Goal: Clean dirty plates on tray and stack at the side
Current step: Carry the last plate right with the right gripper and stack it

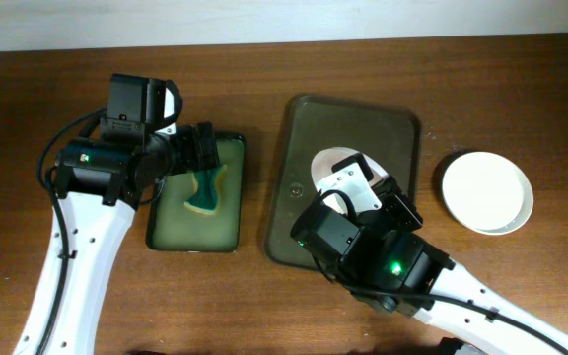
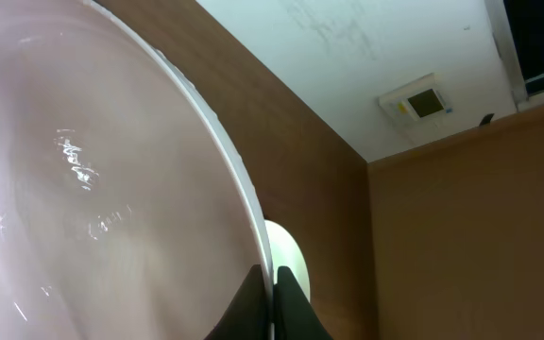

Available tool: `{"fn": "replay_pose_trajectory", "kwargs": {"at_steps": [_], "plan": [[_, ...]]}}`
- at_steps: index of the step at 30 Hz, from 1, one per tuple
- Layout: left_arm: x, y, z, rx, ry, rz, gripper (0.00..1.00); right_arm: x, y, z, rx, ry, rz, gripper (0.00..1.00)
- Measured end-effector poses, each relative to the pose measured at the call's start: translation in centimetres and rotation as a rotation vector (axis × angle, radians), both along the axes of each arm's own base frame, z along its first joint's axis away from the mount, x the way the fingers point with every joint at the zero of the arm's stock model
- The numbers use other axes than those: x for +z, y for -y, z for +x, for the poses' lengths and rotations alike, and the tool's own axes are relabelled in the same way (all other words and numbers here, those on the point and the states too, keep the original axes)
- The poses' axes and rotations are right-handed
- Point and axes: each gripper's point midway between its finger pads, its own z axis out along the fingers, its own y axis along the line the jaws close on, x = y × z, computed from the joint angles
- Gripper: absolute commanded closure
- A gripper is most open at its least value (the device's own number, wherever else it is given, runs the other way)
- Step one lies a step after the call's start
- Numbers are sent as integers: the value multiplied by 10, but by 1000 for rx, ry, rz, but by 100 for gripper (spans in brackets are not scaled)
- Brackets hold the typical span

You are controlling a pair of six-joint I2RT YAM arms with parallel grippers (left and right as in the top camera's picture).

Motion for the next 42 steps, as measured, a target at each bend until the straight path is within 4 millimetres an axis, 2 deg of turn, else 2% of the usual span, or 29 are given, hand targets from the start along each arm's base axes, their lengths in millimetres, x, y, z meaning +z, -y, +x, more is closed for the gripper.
{"fn": "replay_pose_trajectory", "kwargs": {"at_steps": [27, 31, 33, 35, 37, 40, 41, 42], "plan": [[0, -1, 0, 2, 1, 3, 0, -1, 2, -1, -2, -6, -7, 96], [0, -1, 0, 2, 0, 3, 0, -1, 6, 1, -67, 36, 85, 96], [0, -1, 0, 3, -1, 4, 0, -5, 37, 18, -234, 70, 221, 96], [0, -1, 0, 4, -1, 6, 0, -25, 88, 36, -423, -7, 389, 96], [0, -1, 0, 4, -1, 6, 0, -53, 127, 49, -481, -170, 676, 96], [0, -1, 0, 4, -2, 6, 0, -68, 214, 42, -663, -168, 982, 96], [0, -1, 0, 4, -2, 7, 0, -78, 249, 34, -764, -143, 1042, 96], [0, -1, 0, 4, -2, 6, 0, -95, 275, 25, -864, -143, 1105, 96]]}}
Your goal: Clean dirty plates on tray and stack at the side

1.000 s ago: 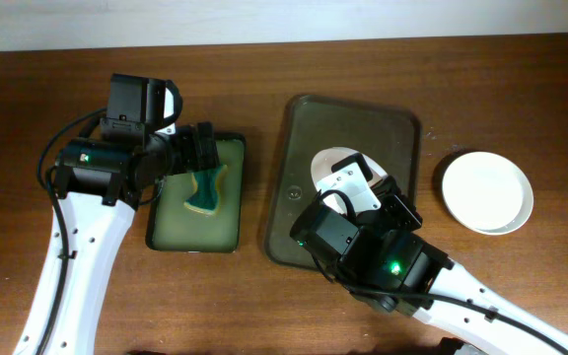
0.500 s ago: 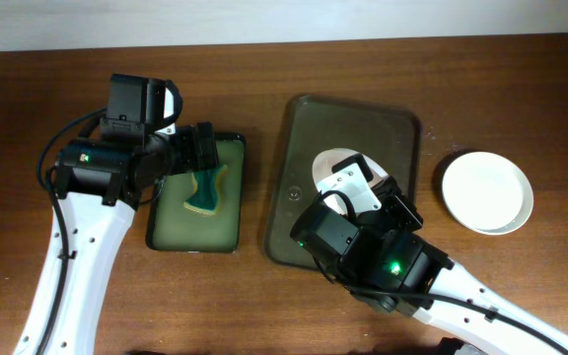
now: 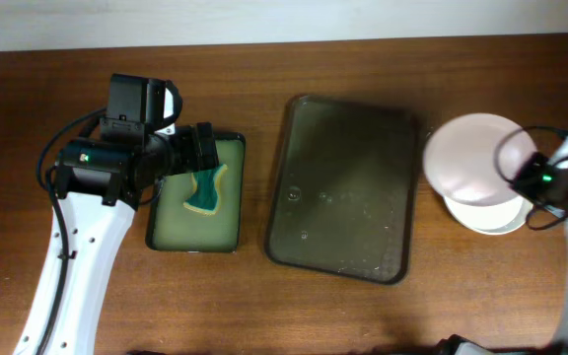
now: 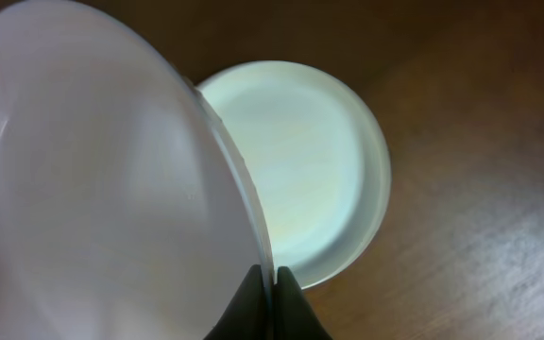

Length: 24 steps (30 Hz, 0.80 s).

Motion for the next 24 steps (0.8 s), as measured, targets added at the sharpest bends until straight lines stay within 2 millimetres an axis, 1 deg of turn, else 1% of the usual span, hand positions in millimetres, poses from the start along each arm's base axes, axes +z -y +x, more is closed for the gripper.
{"fn": "replay_pose_trajectory", "kwargs": {"at_steps": [1, 2, 3, 4, 5, 6, 7, 8, 9, 10, 11, 12, 13, 14, 15, 16, 17, 18, 19, 20, 22, 24], "plan": [[0, 0, 0, 0, 0, 0, 0, -18, 21, -5, -79, -22, 51, 96], [0, 0, 0, 0, 0, 0, 0, -38, 39, -8, -140, -50, 94, 87], [0, 0, 0, 0, 1, 0, 0, -62, 51, -12, -191, -91, 144, 56], [0, 0, 0, 0, 0, 0, 1, -75, 55, -14, -206, -116, 172, 49], [0, 0, 0, 0, 1, 0, 0, -92, 56, -16, -224, -147, 209, 44], [0, 0, 0, 0, 0, 0, 0, -105, 55, -18, -230, -179, 242, 43], [0, 0, 0, 0, 1, 0, 0, -106, 44, -19, -224, -186, 298, 43], [0, 0, 0, 0, 1, 0, 0, -98, 39, -15, -212, -161, 329, 42], [0, 0, 0, 0, 0, 0, 0, -76, 26, -10, -176, -120, 367, 42], [0, 0, 0, 0, 1, 0, 0, -31, 13, 2, -104, -12, 344, 41], [0, 0, 0, 0, 1, 0, 0, 27, -13, 14, 25, 130, 273, 41], [0, 0, 0, 0, 2, 0, 0, 72, -47, 18, 161, 238, 208, 41], [0, 0, 0, 0, 0, 0, 0, 119, -99, 12, 345, 357, 150, 9], [0, 0, 0, 0, 0, 0, 0, 145, -137, 2, 470, 430, 120, 1], [0, 0, 0, 0, 2, 0, 0, 176, -196, -18, 685, 535, 103, 2], [0, 0, 0, 0, 0, 0, 0, 192, -229, -31, 813, 600, 92, 2], [0, 0, 0, 0, 0, 0, 0, 201, -255, -45, 917, 634, 107, 1], [0, 0, 0, 0, 1, 0, 0, 204, -289, -64, 1058, 646, 149, 2], [0, 0, 0, 1, 1, 1, 0, 202, -306, -77, 1130, 638, 173, 2], [0, -1, 0, 4, 0, 2, 0, 200, -315, -86, 1174, 624, 186, 2], [0, -2, 0, 5, 1, 3, 0, 197, -310, -82, 1147, 614, 143, 2], [0, -2, 0, 5, 1, 3, 0, 197, -297, -75, 1093, 614, 63, 2]]}}
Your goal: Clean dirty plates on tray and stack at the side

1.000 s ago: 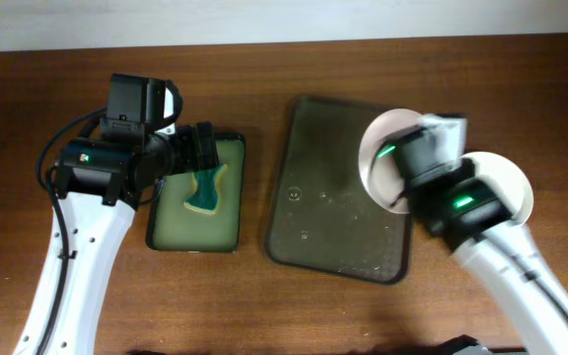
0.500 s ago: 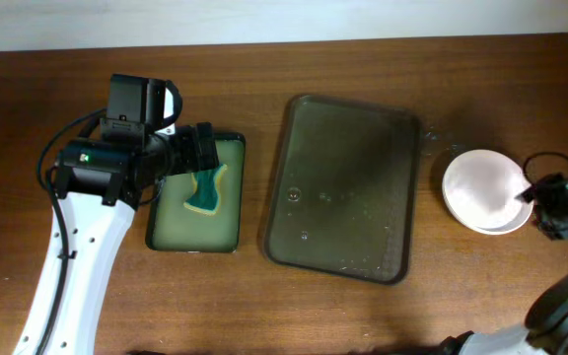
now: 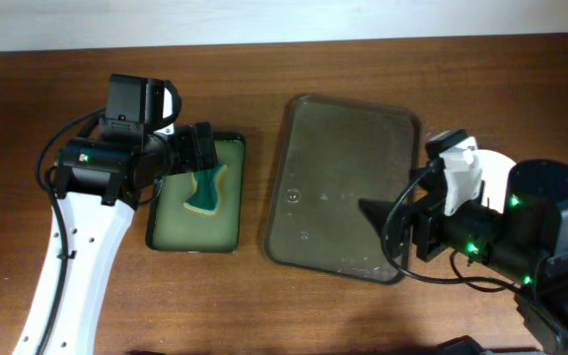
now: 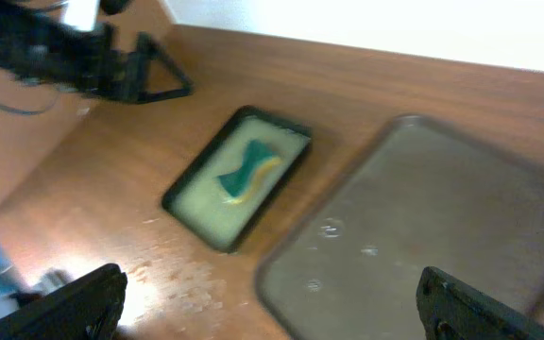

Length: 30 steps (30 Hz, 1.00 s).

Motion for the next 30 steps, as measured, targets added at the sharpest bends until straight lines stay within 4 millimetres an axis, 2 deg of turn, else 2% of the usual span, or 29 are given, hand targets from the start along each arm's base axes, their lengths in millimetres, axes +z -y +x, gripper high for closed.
{"fn": "replay_pose_trajectory", "kwargs": {"at_steps": [1, 2, 3, 5, 6, 7, 8, 9, 12, 16, 17, 18, 20, 28, 29, 30], "plan": [[0, 0, 0, 0, 0, 0, 0, 0, 14, 5, -47, 89, -83, 2], [0, 0, 0, 0, 0, 0, 0, -5, 21, 5, -59, 115, -135, 2], [1, 0, 1, 0, 4, 0, 0, -6, 23, 13, -54, 233, -167, 2], [1, 0, 0, 0, 2, 0, 0, -63, 29, 10, -42, 281, -237, 2], [1, 0, 0, 0, 2, 0, 0, -89, 36, 3, -70, 368, -230, 2], [1, 0, 0, 0, 1, 0, 1, -96, 42, -5, -86, 396, -230, 2], [0, 0, -1, -1, -1, -1, 0, -93, 45, -6, -114, 484, -209, 2], [1, 0, 1, 1, 3, 0, 0, -112, 52, -14, -137, 518, -206, 2], [2, 0, 1, 1, 7, -1, 0, -139, 55, -14, -173, 628, -178, 2], [1, 0, 0, 1, 4, -1, 0, -156, 52, 2, -191, 733, -148, 2], [2, 0, 0, 1, 4, -1, 0, -178, 51, 6, -186, 704, -158, 2], [2, 0, 0, 1, 4, -1, 0, -191, 51, 7, -180, 668, -170, 2], [2, 0, 0, 1, 4, -1, 0, -199, 51, 7, -175, 640, -178, 2], [1, -1, -1, 1, -1, 0, 0, -199, 51, 7, -174, 638, -180, 2], [-5, -3, -10, 3, -43, 12, 1, -199, 51, 7, -174, 638, -179, 2], [-1, -8, -12, 17, -30, 31, 0, -199, 51, 7, -175, 638, -179, 2]]}}
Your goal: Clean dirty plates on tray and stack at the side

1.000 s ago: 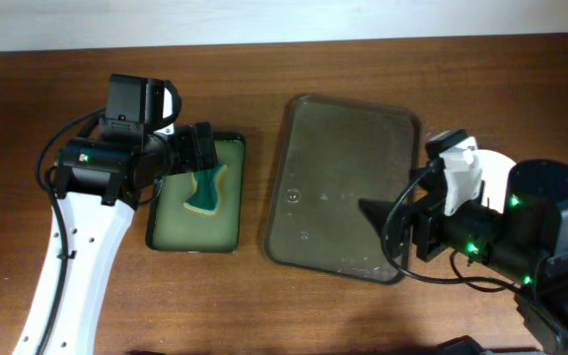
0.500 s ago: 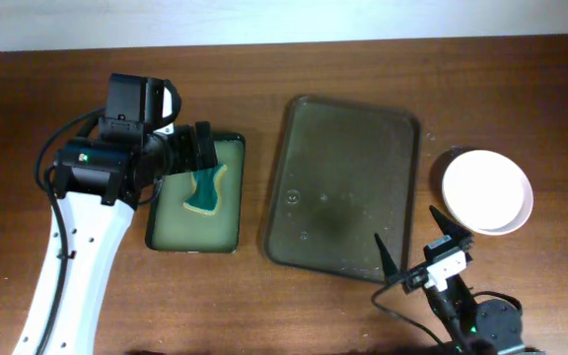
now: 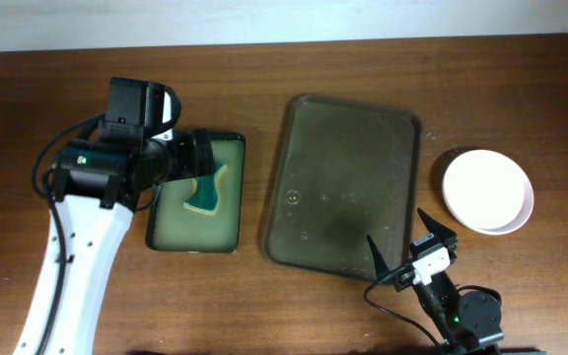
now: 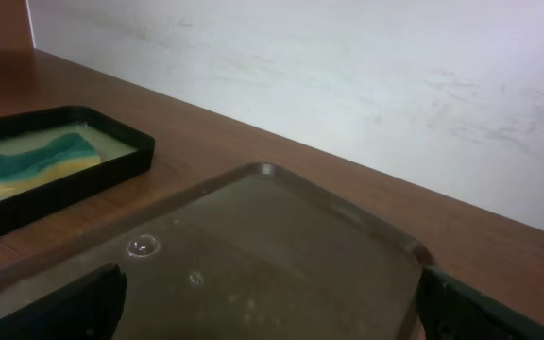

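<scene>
The dark tray [image 3: 343,148] lies mid-table with only water drops on it; in the right wrist view the tray [image 4: 253,246] fills the foreground. White plates [image 3: 488,190] sit stacked on the table to its right. My right gripper [image 3: 407,254] is open at the tray's front right corner, nothing between its fingers [image 4: 55,307]. The green and yellow sponge [image 3: 205,192] lies in a black basin [image 3: 166,232] of soapy water. My left gripper [image 3: 197,150] hovers at the basin's far end, just above the sponge; how its jaws stand does not show.
A white wall [image 4: 348,76] runs behind the table's far edge. In the right wrist view the basin [image 4: 83,179] with the sponge [image 4: 41,158] sits left of the tray. Bare wood lies between the tray and the plates.
My right gripper, open beside the tray's right edge and covering part of the stack, now sits low at the table's front edge. The plate stack shows whole. The left arm has barely shifted.
First my right gripper held a white plate by its rim over the tray. Then it held that plate above the white plate at the right. Later it was open with the plate left on the stack, and now it is back at the front edge.
</scene>
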Available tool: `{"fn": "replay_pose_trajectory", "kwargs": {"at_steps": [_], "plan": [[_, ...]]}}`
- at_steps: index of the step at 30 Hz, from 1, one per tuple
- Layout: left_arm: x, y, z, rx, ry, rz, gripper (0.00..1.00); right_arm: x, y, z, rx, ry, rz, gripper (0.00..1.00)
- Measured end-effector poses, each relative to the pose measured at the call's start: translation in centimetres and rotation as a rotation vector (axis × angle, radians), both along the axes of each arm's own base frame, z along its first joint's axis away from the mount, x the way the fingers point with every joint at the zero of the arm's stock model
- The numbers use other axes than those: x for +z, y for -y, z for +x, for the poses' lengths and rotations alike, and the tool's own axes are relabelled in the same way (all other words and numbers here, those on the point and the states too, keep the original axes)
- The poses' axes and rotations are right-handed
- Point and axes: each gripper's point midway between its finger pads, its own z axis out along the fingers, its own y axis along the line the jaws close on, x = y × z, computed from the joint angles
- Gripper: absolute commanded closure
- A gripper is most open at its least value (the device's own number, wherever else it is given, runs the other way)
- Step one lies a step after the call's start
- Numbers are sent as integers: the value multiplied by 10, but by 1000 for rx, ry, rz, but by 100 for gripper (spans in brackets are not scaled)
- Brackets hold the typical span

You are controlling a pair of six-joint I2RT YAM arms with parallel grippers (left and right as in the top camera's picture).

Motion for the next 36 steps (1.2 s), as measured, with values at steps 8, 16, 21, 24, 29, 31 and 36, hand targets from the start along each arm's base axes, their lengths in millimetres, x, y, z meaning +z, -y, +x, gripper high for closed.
{"fn": "replay_pose_trajectory", "kwargs": {"at_steps": [8, 16, 21, 24, 29, 31, 36], "plan": [[-12, -71, -90, 223, 593, 23, 0, 0, 0, 0, -3, 0, -1, 2], [-69, -83, -98, 252, 996, -43, 1, -1, 0, 0, -2, -1, -4, 2], [-94, -82, -95, 245, 943, -42, 1, -1, 0, 0, -2, -2, -4, 2], [-94, -82, -95, 245, 943, -42, 1, -1, 0, 0, -2, -2, -4, 2], [-94, -82, -95, 245, 943, -43, 1, -1, 0, 0, -2, -2, -4, 2], [-94, -82, -95, 245, 943, -43, 1, -1, 0, 0, -2, -2, -4, 2], [-94, -82, -95, 245, 943, -42, 1, -1, 0, 0, -2, -1, -4, 2]]}}
